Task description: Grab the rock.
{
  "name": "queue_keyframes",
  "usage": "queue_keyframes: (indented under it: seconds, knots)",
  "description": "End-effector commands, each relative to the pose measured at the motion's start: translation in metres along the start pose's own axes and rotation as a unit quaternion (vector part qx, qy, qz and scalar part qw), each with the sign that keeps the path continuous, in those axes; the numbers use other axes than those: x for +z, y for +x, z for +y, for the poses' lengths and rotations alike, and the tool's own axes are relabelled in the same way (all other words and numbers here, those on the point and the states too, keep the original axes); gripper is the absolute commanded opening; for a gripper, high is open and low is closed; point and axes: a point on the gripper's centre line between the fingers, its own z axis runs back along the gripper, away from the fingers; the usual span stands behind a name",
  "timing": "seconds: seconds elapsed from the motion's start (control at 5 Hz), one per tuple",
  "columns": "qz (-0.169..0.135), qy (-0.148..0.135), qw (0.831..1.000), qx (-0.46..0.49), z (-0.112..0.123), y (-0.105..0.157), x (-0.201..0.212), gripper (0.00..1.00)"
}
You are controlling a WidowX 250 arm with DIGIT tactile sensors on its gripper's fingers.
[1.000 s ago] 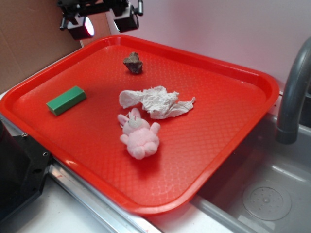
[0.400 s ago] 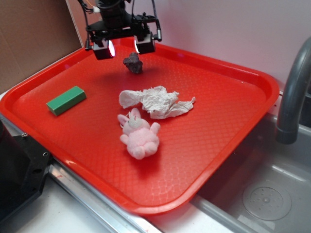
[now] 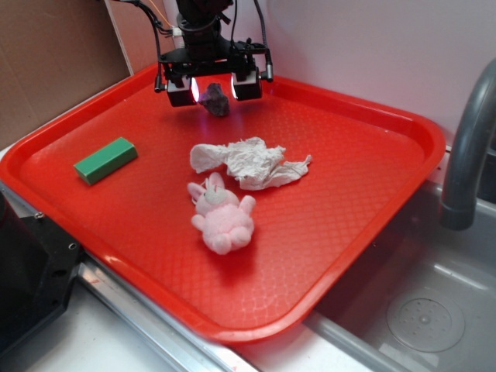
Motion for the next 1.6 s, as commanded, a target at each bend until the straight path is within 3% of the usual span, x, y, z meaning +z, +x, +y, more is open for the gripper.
queue_keyframes:
  seconds: [0.0, 0.2, 0.4, 0.6, 0.8, 1.0, 1.2, 1.4]
  knots:
    - [-0.014, -0.021, 1.0, 0.019, 0.004, 0.013, 0.014, 0.0]
    - [-0.011, -0.021, 0.999, 0.021, 0.007, 0.015, 0.019, 0.0]
    - [0.009, -0.024, 0.994, -0.108, 0.0, 0.009, 0.057, 0.0]
    - [0.035, -0.04, 0.974, -0.219, -0.001, -0.005, 0.094, 0.0]
    - [0.045, -0.039, 0.955, -0.291, 0.0, -0.023, 0.127, 0.0]
    - [0.069, -0.081, 0.923, -0.371, 0.009, -0.047, 0.155, 0.0]
    - [0.079, -0.105, 0.914, -0.383, 0.02, -0.056, 0.166, 0.0]
    - [0.067, -0.117, 0.917, -0.375, 0.033, -0.064, 0.176, 0.0]
